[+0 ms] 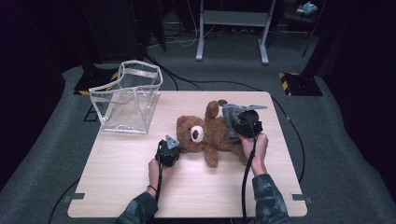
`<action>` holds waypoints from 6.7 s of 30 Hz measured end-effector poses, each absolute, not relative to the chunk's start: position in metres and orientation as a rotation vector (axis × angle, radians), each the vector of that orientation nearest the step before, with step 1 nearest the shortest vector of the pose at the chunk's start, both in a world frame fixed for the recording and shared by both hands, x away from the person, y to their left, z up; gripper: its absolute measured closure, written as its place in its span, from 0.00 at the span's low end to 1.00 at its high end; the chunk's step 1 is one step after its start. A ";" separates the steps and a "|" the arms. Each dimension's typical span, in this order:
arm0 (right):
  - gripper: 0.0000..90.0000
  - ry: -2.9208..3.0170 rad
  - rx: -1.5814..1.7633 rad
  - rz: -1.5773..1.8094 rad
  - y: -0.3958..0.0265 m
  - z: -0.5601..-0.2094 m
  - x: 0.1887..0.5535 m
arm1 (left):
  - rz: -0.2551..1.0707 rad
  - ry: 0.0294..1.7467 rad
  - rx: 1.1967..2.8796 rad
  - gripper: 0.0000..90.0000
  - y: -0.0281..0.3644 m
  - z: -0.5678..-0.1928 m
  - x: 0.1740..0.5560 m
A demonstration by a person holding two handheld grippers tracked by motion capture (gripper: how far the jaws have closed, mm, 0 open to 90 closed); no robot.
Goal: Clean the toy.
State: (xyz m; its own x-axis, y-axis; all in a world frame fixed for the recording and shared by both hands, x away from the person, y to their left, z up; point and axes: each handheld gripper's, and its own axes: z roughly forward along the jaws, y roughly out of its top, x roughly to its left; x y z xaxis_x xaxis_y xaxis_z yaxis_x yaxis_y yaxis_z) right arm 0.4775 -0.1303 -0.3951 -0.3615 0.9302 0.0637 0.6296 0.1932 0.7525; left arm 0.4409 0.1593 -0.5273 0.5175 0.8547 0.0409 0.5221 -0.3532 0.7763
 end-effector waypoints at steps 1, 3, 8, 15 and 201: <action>0.88 2.090 1.451 1.009 -0.123 -0.395 0.477 | 0.585 1.120 2.032 0.99 0.159 -0.527 0.441; 0.88 2.135 1.416 0.958 -0.110 -0.402 0.479 | 0.586 1.120 2.033 0.99 0.159 -0.527 0.441; 0.89 2.118 1.459 0.891 -0.114 -0.419 0.487 | 0.585 1.123 2.031 0.99 0.159 -0.527 0.441; 0.88 2.054 1.496 0.805 -0.132 -0.417 0.490 | 0.576 1.128 2.030 0.99 0.160 -0.527 0.441; 0.88 2.022 1.617 0.602 -0.164 -0.461 0.503 | 0.469 0.979 2.074 0.89 0.148 -0.527 0.455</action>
